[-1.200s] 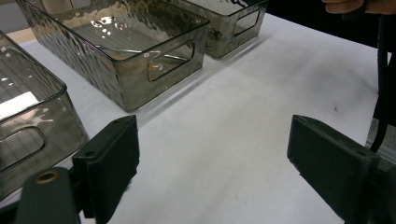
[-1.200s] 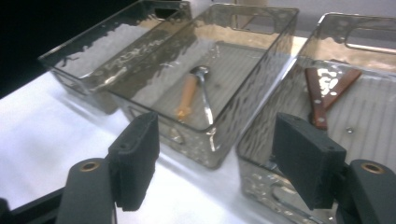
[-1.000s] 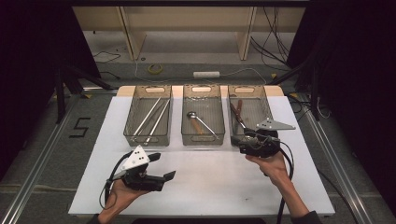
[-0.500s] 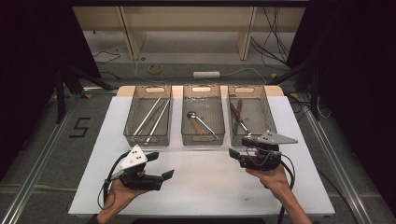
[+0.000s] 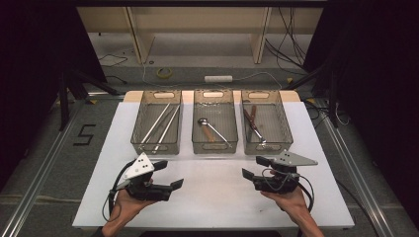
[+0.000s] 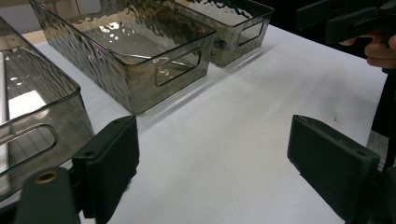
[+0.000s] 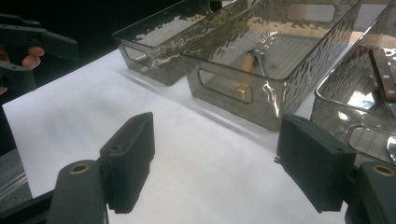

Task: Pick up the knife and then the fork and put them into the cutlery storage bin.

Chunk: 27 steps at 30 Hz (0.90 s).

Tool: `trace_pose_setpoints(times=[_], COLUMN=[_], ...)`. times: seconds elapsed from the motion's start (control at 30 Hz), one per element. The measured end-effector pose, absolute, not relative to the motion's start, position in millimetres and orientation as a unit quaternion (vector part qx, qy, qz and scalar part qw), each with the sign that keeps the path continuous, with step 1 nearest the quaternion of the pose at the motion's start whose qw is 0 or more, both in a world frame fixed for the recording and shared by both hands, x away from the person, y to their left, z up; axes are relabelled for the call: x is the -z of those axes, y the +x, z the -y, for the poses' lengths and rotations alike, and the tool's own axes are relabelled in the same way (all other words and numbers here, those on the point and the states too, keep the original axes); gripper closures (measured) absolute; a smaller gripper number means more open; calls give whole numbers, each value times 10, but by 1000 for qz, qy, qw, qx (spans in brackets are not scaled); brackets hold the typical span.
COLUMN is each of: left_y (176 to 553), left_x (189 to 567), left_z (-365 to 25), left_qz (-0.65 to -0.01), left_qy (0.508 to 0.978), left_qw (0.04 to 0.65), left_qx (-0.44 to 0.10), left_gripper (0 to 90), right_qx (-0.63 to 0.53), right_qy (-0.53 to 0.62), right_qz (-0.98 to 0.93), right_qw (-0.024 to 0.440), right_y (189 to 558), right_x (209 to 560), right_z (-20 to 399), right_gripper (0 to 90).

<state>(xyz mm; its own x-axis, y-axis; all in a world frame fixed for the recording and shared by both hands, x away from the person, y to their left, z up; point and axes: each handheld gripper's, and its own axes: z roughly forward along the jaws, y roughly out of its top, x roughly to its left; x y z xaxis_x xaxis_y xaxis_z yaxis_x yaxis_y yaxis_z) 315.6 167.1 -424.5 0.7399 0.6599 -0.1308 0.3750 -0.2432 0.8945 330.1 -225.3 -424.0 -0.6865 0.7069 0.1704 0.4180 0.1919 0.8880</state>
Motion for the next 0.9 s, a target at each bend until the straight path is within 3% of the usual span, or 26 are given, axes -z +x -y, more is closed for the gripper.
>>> trace_pose_setpoints(times=[0.9], left_y=[3152], left_x=[4236], left_z=[-1688], left_qz=[-336], left_qy=[769], left_qw=[527], left_qx=[-136], left_gripper=[161], right_qx=[-510], right_qy=[376], right_qz=[-759], right_qw=[151], right_y=[3085], right_x=[4326], right_z=[2324], right_gripper=[279])
